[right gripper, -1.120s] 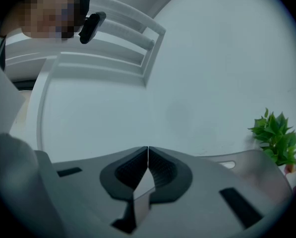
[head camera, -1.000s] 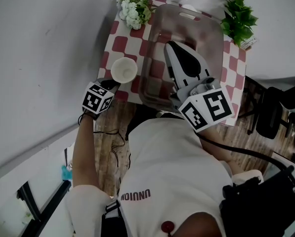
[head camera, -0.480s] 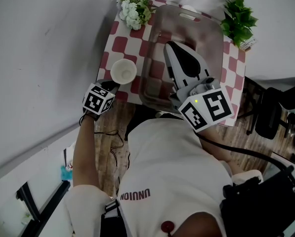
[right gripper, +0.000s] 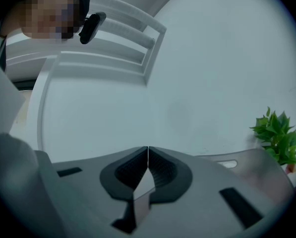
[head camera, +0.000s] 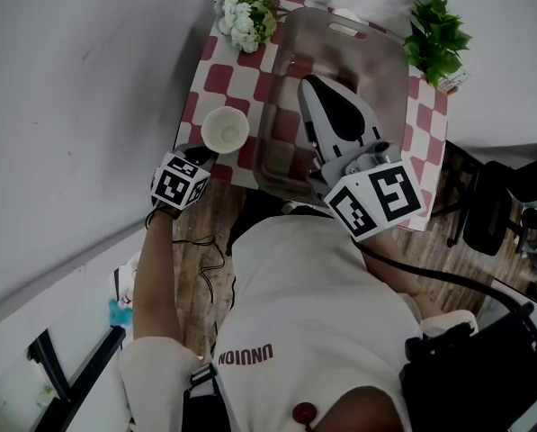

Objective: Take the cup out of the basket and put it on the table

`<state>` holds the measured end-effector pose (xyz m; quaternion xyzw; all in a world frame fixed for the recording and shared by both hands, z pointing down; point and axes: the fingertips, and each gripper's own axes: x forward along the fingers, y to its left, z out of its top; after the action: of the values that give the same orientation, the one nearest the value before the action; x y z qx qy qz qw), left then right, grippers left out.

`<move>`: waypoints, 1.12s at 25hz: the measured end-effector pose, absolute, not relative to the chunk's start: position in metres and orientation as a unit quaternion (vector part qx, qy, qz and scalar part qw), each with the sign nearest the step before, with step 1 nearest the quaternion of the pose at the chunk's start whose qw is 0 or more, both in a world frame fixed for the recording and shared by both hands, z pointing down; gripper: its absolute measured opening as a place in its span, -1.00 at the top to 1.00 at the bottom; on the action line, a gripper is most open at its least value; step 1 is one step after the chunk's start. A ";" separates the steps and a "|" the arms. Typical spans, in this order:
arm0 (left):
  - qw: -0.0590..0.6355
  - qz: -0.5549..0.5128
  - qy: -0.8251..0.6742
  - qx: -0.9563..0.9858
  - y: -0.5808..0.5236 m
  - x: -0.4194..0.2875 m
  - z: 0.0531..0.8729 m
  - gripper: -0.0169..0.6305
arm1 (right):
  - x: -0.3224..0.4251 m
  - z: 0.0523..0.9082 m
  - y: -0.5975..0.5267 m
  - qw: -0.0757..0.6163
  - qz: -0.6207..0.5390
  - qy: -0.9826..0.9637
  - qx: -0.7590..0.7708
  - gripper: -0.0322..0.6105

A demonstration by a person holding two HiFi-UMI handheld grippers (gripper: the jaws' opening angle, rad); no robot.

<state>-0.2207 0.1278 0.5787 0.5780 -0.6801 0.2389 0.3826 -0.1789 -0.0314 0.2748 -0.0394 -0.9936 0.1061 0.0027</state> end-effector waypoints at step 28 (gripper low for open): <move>0.369 0.227 -0.702 0.565 0.131 -0.214 0.579 0.62 | -0.179 0.274 -0.033 0.001 0.113 -0.992 -0.056 0.84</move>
<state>-0.2143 0.1307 0.5791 0.5648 -0.7021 0.2272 0.3693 -0.1795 -0.0332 0.2745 -0.0557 -0.9920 0.1135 0.0012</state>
